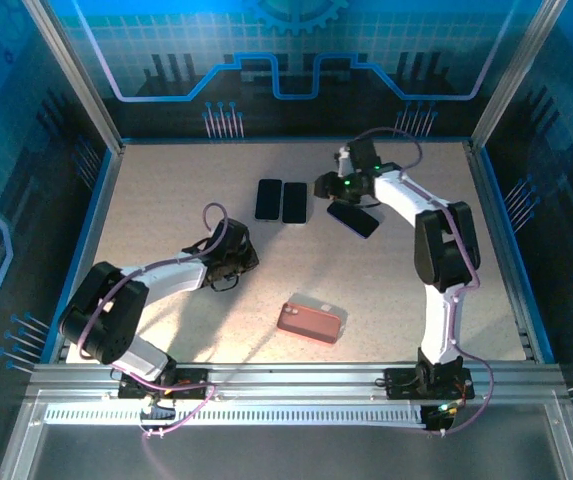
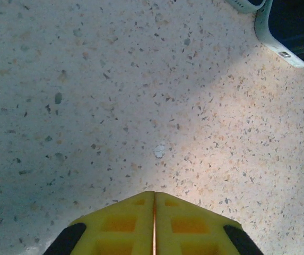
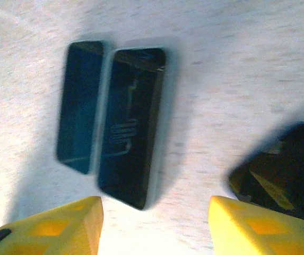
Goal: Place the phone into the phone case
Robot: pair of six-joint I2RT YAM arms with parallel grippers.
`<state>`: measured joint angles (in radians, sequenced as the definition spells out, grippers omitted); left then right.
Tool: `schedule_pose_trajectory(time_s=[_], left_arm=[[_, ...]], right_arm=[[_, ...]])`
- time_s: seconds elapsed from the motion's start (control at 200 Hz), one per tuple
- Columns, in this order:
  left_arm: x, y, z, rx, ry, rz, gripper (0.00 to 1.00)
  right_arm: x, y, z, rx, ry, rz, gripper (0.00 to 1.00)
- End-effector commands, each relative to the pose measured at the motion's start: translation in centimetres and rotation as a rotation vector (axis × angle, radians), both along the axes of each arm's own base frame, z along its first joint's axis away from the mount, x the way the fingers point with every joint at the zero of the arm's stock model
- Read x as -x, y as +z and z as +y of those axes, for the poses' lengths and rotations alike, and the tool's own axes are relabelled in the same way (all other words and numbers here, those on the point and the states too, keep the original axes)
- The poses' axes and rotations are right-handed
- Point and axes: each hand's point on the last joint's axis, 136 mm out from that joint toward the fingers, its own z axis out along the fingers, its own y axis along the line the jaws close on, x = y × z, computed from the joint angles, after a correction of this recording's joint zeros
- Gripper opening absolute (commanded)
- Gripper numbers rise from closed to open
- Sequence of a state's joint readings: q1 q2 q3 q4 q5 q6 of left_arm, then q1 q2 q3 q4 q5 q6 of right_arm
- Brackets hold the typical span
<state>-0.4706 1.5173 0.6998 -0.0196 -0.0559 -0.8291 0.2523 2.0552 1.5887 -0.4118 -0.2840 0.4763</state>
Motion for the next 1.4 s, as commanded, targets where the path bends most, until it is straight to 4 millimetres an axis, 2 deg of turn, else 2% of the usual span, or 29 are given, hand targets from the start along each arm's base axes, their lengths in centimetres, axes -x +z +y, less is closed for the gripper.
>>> schedule_pose_trajectory(time_s=[0.0, 0.075, 0.16, 0.295, 0.515, 0.715, 1.066, 1.261, 1.396], left_arm=[[0.6, 0.8, -0.5, 0.012, -0.027, -0.022, 0.09], [0.8, 0.9, -0.6, 0.01, -0.03, -0.026, 0.1], [1.0, 1.1, -0.7, 0.011, -0.032, -0.028, 0.1], [1.0, 1.3, -0.8, 0.013, -0.028, -0.035, 0.1], [1.2, 1.1, -0.7, 0.012, -0.024, -0.03, 0.1], [1.1, 1.2, -0.8, 0.013, -0.025, -0.028, 0.11], [0.8, 1.0, -1.3, 0.029, -0.028, -0.025, 0.12], [0.7, 1.0, -1.4, 0.028, -0.032, -0.026, 0.15], [0.6, 0.8, -1.5, 0.025, -0.035, -0.021, 0.24]], right_arm=[[0.9, -2.6, -6.0, 0.106, -0.089, 0.084, 0.56], [0.6, -3.4, -8.4, 0.121, -0.134, 0.11, 0.57], [0.4, -4.4, -10.2, 0.136, -0.166, 0.145, 0.6], [0.6, -5.6, -11.3, 0.155, -0.182, 0.18, 0.61], [2.0, -7.3, -10.3, 0.13, -0.16, 0.228, 0.64], [4.0, -7.8, -8.7, 0.119, -0.132, 0.247, 0.65], [7.3, -5.8, -6.1, 0.1, -0.094, 0.228, 0.68], [7.4, -5.4, -5.9, 0.157, -0.063, 0.206, 0.76], [6.5, -5.1, -5.9, 0.261, -0.011, 0.165, 0.81]])
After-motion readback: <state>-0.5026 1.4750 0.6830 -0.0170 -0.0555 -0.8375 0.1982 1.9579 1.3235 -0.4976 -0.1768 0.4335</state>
